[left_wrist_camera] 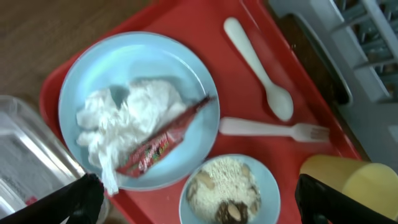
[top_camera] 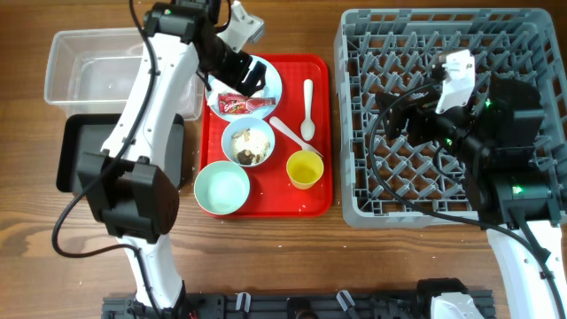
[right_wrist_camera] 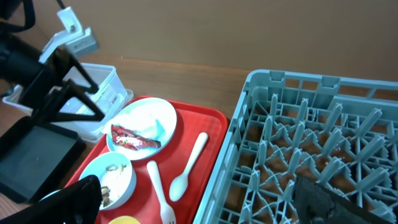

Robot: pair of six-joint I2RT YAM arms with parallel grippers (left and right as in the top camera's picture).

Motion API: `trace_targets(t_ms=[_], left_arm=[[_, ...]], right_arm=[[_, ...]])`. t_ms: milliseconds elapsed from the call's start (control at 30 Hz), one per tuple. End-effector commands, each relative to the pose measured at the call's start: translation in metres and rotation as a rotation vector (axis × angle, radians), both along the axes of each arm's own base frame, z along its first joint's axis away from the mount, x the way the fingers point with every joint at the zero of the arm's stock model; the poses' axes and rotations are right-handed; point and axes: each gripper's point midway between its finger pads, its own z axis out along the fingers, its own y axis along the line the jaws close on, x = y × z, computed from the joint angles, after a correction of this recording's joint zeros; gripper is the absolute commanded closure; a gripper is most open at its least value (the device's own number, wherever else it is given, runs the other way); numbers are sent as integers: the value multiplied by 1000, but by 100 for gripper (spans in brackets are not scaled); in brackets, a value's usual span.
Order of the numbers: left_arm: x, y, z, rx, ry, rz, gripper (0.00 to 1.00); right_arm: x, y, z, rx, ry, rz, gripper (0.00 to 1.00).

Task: Sort waste into correct bins and load items into the dishwasher rack
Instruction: 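Reach the left gripper to the blue plate and grasp the tissue and wrapper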

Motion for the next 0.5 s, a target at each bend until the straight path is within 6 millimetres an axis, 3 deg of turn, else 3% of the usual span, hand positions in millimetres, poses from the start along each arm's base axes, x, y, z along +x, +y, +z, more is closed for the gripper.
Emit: trace_targets(t_ms=[0, 167, 467], left_arm=[[16, -9, 6, -24, -73, -38, 0], [40, -2, -14, 27, -112, -10, 0], [47, 1, -69, 53, -17, -5, 0]], right_arm=[[1, 2, 9, 4, -20, 21, 0], [-1, 2, 5, 3, -1, 21, 0], [2, 2, -17, -1, 81, 21, 0]])
